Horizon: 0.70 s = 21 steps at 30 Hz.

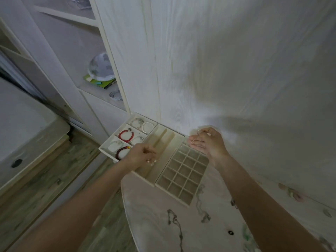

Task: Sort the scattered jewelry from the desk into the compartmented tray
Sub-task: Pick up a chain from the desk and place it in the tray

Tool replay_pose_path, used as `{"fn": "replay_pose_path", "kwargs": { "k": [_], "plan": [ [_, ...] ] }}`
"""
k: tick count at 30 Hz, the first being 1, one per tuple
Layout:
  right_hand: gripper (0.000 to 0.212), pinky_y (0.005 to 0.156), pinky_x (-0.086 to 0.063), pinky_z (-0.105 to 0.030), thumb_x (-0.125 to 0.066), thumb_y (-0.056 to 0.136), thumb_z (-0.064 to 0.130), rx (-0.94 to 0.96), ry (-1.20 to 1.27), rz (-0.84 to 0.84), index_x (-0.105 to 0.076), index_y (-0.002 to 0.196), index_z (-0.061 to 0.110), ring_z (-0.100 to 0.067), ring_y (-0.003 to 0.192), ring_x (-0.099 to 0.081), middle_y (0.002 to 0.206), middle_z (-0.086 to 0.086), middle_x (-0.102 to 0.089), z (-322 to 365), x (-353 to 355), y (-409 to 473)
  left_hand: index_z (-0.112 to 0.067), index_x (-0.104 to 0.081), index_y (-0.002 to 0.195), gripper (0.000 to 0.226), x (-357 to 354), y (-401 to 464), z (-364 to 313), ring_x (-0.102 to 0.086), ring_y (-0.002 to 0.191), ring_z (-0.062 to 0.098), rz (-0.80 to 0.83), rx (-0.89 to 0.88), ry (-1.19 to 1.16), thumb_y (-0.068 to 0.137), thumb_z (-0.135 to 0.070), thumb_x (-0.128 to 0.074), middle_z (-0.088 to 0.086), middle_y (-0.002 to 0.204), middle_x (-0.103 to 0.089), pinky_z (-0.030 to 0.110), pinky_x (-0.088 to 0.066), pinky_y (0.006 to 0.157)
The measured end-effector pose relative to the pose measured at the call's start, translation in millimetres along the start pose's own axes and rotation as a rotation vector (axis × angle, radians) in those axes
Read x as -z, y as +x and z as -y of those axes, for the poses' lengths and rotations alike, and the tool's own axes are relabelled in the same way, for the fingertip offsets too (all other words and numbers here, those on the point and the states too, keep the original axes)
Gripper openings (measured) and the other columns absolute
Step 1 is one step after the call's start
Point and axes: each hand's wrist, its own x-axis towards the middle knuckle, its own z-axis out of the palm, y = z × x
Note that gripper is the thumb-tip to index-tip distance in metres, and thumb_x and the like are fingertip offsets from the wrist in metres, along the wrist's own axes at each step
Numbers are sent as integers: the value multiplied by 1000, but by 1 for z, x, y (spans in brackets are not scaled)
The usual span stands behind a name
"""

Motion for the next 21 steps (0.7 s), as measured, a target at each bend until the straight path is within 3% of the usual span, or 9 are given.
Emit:
{"fn": "replay_pose_path", "kwargs": {
  "k": [3,6,8,12,16,19,21],
  "plan": [
    [9,78,-57,-39,-45,97,6,-24,-35,25,-49,89,7,-29,79,-68,84,-18,-67,-6,-28,19,-12,-63,78,19,19,15,16,-55,51,4,6,7,66,87,4,-60,-7,57,-60,17,-45,54],
    [10,65,-59,-30,-44,98,6,-46,-49,41,-48,89,7,-23,71,-69,80,-16,-67,-11,-59,35,-11,-61,80,14,35,29,28,-52,48,0,28,-28,98,89,0,-57,-9,56,-58,13,-42,51],
    [13,61,-59,-28,-43,98,5,-48,-52,48,-48,86,7,-23,69,-67,77,-15,-66,-15,-76,43,-15,-60,75,18,42,35,35,-52,50,2,33,-20,85,90,-5,-59,-11,55,-58,18,-42,56],
    [14,68,-58,-34,-43,98,4,-63,-65,40,-48,86,8,-26,71,-67,74,-15,-65,-23,-98,56,-21,-61,79,10,58,41,43,-56,59,5,-4,-7,116,86,-15,-66,-7,65,-60,21,-47,64],
    [13,64,-58,-31,-43,98,4,-103,-83,54,-48,86,7,-21,66,-67,70,-12,-66,-26,-113,61,-15,-61,80,11,67,43,44,-53,48,-3,-5,7,153,90,-11,-61,-6,61,-57,10,-41,52],
    [15,62,-60,-30,-43,98,5,-108,-82,117,-49,86,8,-18,61,-69,63,-7,-69,-27,-123,58,-13,-62,88,31,65,44,44,-57,65,-4,-33,14,102,88,12,-44,-2,78,-61,12,-46,66],
    [13,61,-59,-30,-44,98,6,-95,-81,168,-51,87,8,-21,63,-70,67,-9,-71,-25,-131,53,-9,-58,109,44,62,40,37,-54,87,0,40,-16,30,82,21,-39,-3,96,-58,10,-45,76]
  ]
}}
